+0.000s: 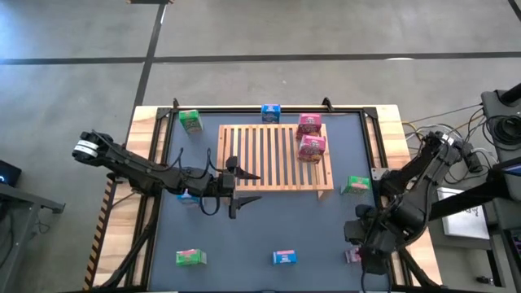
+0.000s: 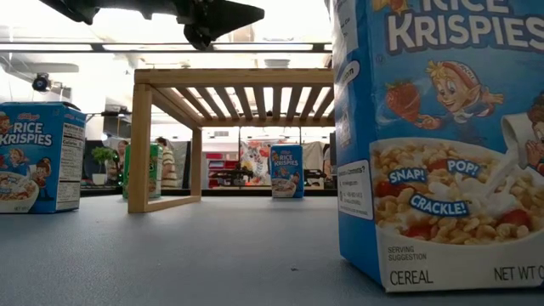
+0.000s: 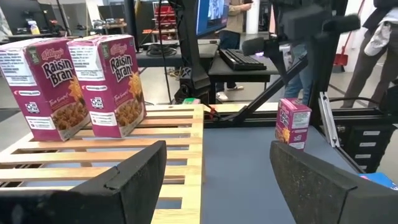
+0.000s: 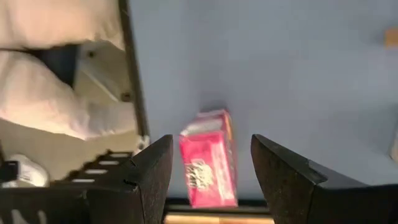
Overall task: Stack cereal on shelf
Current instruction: Put the pink cereal box on the shelf aligned with the other pink cereal boxes
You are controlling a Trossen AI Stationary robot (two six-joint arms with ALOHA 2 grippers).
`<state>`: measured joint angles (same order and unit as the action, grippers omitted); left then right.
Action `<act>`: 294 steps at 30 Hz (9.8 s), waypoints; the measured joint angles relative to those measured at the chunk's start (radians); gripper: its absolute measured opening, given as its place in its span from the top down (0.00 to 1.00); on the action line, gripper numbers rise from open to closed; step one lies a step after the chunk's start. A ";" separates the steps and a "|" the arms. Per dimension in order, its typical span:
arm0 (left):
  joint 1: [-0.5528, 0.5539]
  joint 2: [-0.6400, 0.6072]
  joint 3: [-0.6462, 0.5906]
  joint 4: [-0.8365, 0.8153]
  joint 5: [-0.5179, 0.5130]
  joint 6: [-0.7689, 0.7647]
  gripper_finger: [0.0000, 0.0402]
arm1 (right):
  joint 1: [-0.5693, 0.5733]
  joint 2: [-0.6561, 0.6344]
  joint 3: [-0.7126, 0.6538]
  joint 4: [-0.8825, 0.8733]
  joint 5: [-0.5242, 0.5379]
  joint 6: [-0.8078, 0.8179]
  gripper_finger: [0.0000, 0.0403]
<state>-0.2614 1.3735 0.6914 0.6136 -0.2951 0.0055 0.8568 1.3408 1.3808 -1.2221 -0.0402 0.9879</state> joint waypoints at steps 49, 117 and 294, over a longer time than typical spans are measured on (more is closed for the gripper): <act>0.000 0.000 0.000 0.007 0.000 0.011 0.33 | 0.133 0.116 -0.003 -0.010 0.016 0.182 0.25; 0.000 0.000 0.000 0.006 0.000 0.012 0.33 | 0.056 0.159 0.183 -0.032 0.204 -0.045 0.58; 0.000 -0.001 0.000 -0.010 0.000 0.003 0.33 | -0.596 0.090 0.415 -0.217 0.460 -0.903 0.64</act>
<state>-0.2611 1.3727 0.6918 0.6040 -0.2955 0.0086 0.2609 1.4303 1.7958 -1.4387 0.4200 0.0853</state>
